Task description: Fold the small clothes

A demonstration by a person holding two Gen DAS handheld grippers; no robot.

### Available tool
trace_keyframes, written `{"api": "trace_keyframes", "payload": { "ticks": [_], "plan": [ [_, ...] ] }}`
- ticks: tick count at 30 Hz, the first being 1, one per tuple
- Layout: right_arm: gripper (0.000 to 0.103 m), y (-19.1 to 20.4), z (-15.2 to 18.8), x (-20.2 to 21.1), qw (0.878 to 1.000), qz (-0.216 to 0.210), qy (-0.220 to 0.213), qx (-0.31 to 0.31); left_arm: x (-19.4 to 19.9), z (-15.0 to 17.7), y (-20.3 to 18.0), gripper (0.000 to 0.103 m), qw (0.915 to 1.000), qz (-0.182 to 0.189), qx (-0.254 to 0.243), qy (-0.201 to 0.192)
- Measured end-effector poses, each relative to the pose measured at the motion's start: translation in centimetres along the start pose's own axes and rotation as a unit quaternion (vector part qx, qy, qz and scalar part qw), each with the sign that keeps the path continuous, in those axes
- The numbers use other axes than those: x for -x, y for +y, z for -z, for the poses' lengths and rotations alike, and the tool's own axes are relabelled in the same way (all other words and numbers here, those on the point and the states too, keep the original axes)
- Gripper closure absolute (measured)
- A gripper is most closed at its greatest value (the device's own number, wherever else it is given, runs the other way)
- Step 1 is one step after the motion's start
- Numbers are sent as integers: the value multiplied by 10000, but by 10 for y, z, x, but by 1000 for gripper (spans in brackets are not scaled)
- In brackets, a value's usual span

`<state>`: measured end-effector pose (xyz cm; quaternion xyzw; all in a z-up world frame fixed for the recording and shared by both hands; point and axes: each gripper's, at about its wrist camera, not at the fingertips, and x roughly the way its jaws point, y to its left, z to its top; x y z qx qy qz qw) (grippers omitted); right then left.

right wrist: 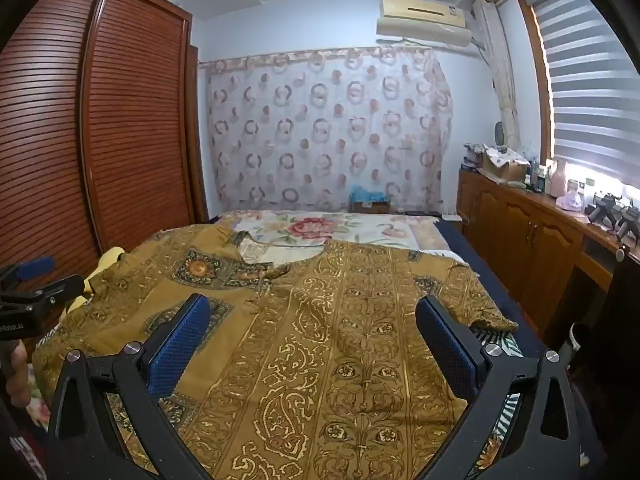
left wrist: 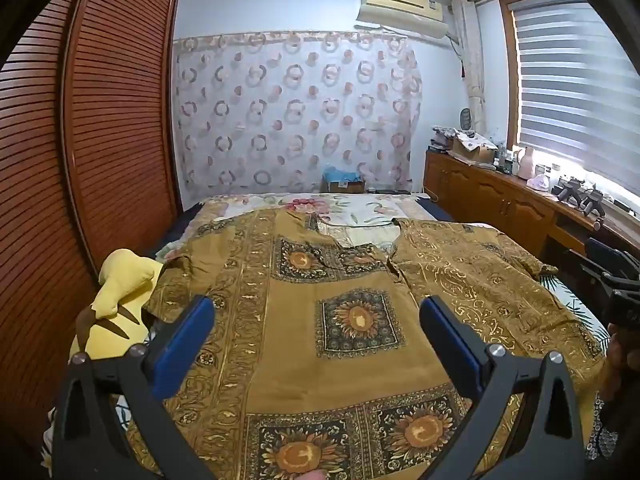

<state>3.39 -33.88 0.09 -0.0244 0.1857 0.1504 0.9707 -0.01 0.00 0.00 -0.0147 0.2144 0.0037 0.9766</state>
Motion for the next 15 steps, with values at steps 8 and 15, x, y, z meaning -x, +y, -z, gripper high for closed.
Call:
{"api": "trace_keyframes", "payload": {
  "ticks": [8,15],
  "plan": [
    [0,0,0,5,10000,-23,-88,5,3,0,2,0,10000,-13,6,-42],
    [0,-2,0,1,10000,-30,-36,-26,10,-6,3,0,9999,-40,28,-110]
  ]
}}
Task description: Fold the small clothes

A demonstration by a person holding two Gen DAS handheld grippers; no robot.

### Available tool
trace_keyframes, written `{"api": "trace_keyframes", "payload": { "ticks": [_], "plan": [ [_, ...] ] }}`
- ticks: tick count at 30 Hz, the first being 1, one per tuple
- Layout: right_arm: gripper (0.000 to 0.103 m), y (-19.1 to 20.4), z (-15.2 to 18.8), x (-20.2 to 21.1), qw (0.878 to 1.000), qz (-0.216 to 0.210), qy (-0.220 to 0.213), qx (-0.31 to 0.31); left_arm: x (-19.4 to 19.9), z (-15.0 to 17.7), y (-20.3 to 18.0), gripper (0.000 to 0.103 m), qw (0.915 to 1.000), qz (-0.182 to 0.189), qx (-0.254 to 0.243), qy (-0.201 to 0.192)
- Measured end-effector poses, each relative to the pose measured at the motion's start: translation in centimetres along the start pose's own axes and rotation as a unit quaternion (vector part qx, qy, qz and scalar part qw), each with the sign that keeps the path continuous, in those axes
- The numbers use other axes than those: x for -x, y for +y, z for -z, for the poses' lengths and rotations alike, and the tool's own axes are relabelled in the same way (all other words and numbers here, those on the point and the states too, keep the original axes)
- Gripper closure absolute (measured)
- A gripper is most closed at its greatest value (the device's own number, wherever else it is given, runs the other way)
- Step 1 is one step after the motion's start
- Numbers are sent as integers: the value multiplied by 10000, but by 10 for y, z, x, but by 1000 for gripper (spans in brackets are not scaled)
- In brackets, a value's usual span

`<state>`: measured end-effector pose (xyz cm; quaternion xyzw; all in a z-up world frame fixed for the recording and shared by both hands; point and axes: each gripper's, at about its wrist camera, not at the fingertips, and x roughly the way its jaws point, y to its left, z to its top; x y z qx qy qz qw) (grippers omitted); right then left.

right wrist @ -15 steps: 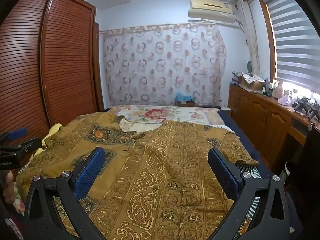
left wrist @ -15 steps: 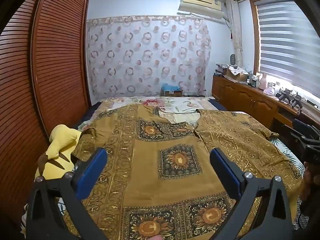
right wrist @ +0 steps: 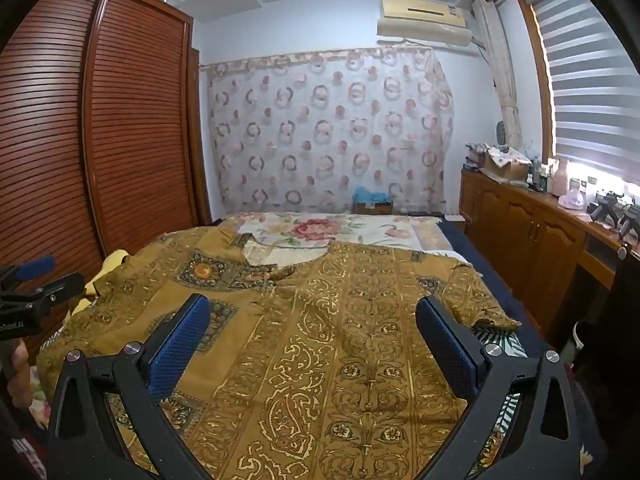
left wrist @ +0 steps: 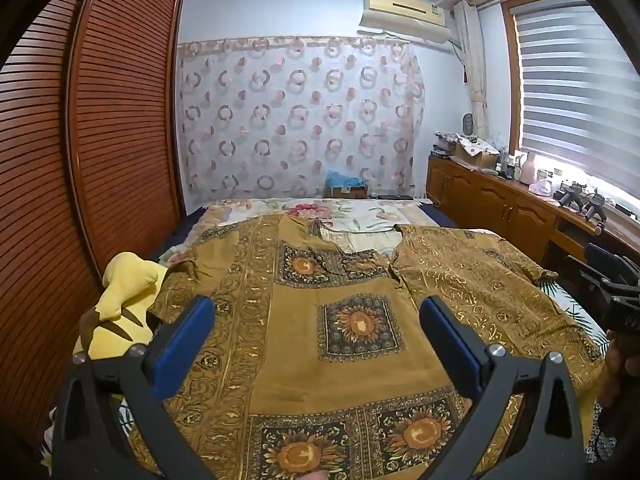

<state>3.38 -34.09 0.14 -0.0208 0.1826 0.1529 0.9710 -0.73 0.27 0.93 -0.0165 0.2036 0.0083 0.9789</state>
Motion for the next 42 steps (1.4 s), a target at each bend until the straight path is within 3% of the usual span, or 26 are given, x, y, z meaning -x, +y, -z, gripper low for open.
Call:
{"api": "trace_keyframes", "payload": {
  "ticks": [42],
  "plan": [
    [0,1,1,-5,10000,-20,-35,-9,7,-2,1,0,10000,10,12,-94]
  ]
}}
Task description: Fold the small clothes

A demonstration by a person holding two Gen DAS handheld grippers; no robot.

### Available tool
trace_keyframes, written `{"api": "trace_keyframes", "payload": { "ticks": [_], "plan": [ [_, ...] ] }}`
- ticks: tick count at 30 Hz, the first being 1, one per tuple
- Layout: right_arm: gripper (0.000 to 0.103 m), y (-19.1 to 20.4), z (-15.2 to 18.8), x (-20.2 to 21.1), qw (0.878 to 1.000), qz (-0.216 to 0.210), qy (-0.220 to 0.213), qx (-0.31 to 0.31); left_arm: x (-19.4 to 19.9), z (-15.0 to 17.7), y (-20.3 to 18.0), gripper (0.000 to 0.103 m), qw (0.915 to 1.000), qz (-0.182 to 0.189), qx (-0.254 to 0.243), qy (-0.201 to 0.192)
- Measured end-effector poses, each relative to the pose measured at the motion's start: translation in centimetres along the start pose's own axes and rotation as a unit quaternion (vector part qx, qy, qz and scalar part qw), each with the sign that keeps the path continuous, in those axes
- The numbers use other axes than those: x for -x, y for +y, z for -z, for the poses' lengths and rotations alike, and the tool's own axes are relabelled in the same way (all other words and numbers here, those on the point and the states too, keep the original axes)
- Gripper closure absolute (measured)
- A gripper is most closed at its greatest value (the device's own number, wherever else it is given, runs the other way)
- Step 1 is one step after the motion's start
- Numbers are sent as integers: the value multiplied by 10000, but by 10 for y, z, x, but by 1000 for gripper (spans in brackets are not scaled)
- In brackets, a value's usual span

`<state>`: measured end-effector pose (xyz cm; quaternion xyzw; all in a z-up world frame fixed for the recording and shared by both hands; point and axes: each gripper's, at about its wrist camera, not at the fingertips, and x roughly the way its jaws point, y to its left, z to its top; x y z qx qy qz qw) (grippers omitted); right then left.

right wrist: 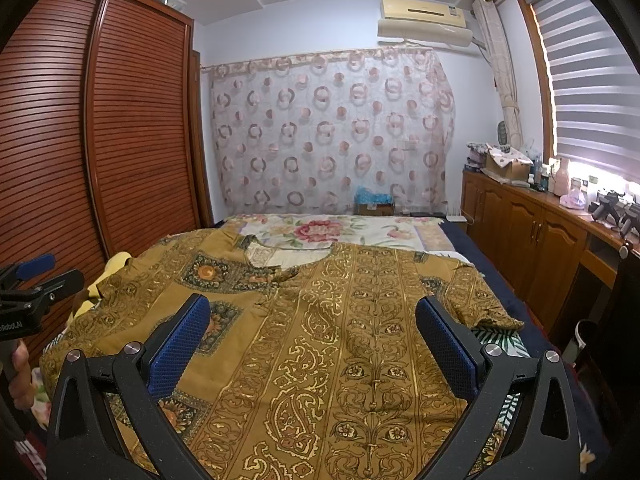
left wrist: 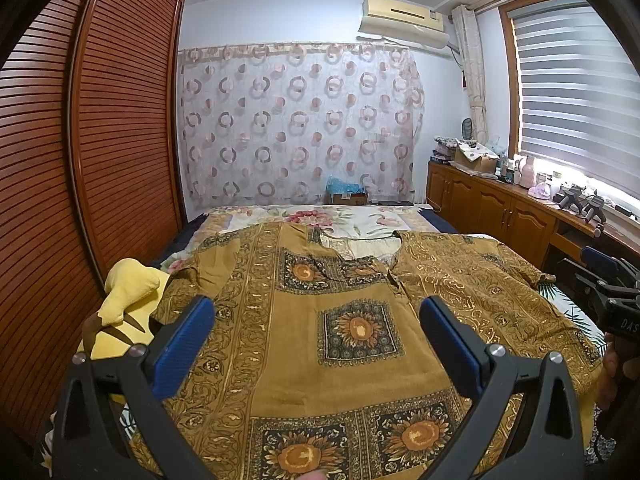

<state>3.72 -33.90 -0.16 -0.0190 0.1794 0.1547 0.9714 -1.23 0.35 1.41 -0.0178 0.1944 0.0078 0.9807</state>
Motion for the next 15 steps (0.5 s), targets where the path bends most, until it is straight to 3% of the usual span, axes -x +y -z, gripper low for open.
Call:
{"api": "trace_keyframes", "payload": {
  "ticks": [15],
  "plan": [
    [0,-2,0,1,10000,-11,-23,-13,1,-2,-2,0,10000,2,-11,-17]
  ]
}}
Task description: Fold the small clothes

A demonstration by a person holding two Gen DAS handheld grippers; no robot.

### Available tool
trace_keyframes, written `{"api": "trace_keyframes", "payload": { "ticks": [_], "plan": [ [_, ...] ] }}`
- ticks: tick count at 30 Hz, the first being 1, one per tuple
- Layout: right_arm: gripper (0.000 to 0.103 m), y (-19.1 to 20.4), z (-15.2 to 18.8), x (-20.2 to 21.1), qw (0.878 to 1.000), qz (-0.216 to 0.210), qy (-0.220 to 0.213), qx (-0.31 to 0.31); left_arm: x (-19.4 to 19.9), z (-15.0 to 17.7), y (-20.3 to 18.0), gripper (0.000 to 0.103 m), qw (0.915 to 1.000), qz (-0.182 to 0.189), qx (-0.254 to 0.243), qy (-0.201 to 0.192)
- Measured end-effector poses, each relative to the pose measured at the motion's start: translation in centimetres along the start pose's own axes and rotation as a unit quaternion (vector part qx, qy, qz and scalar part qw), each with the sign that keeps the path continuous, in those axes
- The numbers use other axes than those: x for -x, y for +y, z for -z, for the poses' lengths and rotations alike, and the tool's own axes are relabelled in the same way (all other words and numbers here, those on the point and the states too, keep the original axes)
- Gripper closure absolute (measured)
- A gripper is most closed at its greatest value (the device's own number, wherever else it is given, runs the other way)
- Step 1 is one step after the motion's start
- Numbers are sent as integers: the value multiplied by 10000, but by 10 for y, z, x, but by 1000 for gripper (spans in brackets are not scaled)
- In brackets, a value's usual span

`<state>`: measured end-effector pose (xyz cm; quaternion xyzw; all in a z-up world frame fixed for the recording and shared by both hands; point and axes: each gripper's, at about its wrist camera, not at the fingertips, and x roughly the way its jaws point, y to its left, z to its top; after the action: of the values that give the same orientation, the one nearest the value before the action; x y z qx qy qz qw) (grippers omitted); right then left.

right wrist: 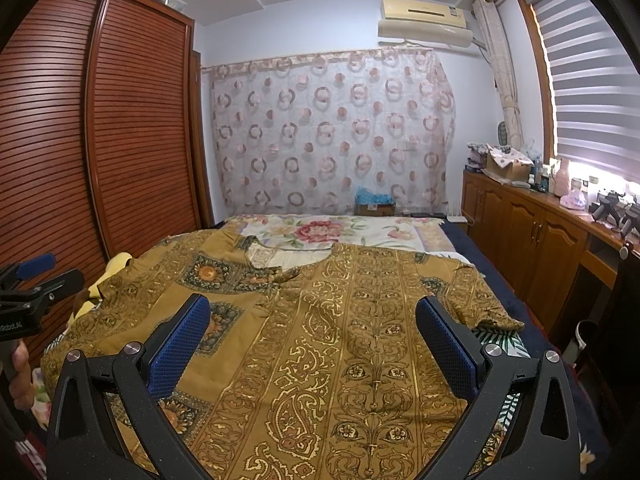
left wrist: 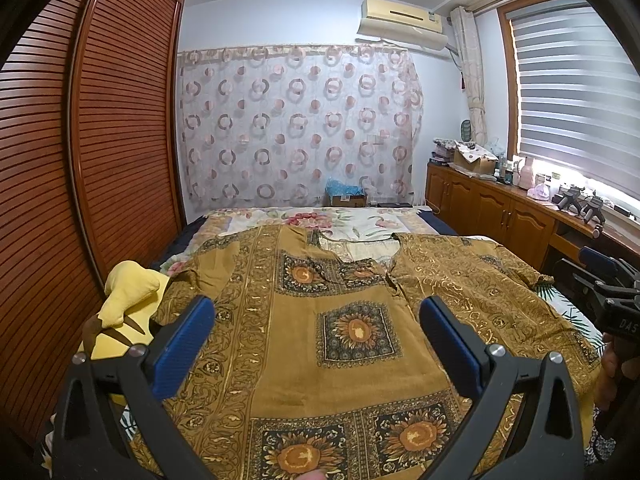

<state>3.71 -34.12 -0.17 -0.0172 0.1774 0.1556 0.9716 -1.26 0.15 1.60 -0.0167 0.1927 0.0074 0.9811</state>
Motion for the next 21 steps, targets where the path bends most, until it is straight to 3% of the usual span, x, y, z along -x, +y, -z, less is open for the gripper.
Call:
{"api": "trace_keyframes", "payload": {
  "ticks": [21],
  "plan": [
    [0,5,-3,-2,10000,-21,-19,-15,6,-9,-2,0,10000,24,-3,20]
  ]
}}
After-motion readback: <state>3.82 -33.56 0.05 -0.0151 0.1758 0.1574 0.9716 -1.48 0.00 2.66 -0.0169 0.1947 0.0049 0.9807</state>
